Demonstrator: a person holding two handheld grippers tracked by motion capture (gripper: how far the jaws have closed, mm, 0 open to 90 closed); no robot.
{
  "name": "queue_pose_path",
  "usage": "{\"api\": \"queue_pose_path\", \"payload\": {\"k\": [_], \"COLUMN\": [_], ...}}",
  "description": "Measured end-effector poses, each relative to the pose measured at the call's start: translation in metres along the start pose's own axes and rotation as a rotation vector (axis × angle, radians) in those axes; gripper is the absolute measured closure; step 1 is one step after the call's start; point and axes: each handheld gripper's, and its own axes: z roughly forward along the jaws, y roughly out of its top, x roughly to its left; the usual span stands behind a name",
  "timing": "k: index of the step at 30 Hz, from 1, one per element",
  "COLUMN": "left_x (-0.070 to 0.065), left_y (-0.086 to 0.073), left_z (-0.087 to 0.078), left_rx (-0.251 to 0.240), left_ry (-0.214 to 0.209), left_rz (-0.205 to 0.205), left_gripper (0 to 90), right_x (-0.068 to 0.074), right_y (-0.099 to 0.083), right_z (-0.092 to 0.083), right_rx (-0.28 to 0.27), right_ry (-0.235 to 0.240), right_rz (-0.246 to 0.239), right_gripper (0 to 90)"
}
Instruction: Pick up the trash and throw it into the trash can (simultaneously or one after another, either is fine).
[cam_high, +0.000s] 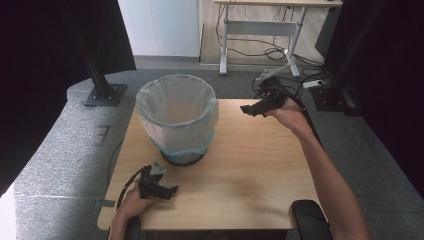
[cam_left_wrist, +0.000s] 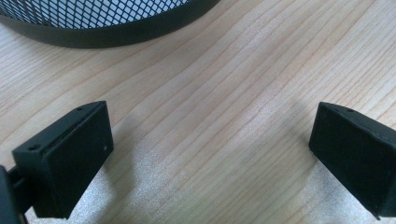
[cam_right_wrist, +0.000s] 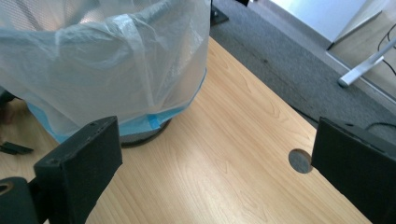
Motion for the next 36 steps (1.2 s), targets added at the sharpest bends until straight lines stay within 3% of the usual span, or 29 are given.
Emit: {"api": "queue_pose_path", "payload": {"k": [3,5,8,19,32,36], "left_x": [0.0,0.0,0.0,0.0,0.0,0.0], "left_y": [0.0,0.0,0.0,0.0,0.0,0.0], "left_z": [0.0,0.0,0.0,0.0,0.0,0.0], "left_rx": [0.0,0.0,0.0,0.0,0.0,0.001], "left_ry": [0.0,0.002,0.002,0.001,0.001,0.001], "left_rz": [-0.001,0.001,0.001,0.0,0.001,0.0], "left_gripper": [0.0,0.0,0.0,0.0,0.0,0.0], "right_x": [-0.002,-0.003,-0.007,-0.021,-0.028,-0.026], "right_y": [-0.006,-0.011,-0.02,-0.053,-0.094,-0.104], "right_z": [-0.005,-0.008,-0.013,-0.03,-0.039,-0.039], "right_rx": [-0.039,-0.018,-0.036,-0.044,-0.035,-0.037], "right_ry": [0.015,-0.003,0.001,-0.053,-0.117,-0.116], "right_rz": [0.022,0.013,0.033,0.066,0.08,0.083], "right_gripper": [3.1,3.1,3.2,2.8,0.0,0.0]}}
